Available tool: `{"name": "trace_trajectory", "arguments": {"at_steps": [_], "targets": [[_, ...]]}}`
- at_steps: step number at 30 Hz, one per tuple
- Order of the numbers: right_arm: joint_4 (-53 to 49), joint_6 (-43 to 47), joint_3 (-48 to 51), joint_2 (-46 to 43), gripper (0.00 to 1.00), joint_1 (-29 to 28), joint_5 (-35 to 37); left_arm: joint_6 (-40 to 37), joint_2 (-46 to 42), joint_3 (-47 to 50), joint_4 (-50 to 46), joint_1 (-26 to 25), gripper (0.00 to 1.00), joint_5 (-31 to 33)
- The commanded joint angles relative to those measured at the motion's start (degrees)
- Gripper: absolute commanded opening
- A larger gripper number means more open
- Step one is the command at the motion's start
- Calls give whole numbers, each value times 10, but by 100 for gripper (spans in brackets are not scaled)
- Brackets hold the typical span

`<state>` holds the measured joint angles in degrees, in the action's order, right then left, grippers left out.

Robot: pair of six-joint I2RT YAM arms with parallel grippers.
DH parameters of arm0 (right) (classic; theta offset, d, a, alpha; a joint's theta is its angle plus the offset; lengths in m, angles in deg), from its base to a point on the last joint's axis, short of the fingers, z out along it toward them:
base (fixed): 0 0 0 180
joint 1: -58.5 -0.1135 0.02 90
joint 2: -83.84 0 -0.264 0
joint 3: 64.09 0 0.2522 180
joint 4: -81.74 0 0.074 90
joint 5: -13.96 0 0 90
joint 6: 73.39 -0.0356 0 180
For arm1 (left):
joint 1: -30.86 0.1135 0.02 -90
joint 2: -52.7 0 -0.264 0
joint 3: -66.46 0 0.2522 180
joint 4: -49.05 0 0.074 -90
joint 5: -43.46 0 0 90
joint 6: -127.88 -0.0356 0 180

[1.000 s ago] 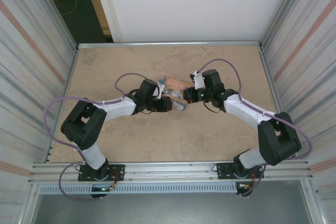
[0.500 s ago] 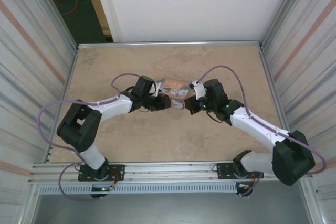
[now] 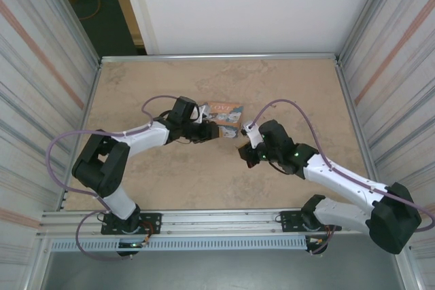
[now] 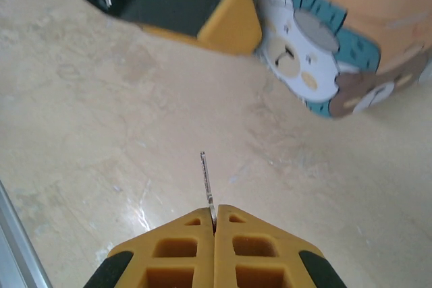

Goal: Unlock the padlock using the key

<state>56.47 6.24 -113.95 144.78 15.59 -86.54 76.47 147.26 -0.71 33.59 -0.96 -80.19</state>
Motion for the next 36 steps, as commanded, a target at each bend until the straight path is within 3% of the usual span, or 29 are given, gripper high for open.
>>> {"name": "trace_trajectory", "arguments": {"at_steps": [1,13,36], "targets": [[0,12,15,-12,0,-16,27,0,-31,-23,15,6,0,-27],[76,9,46,47,0,-54,66,1,-25,-40,2,6,0,-36],[174,23,26,138,0,-53,85,4,-24,-38,6,6,0,-42]]}}
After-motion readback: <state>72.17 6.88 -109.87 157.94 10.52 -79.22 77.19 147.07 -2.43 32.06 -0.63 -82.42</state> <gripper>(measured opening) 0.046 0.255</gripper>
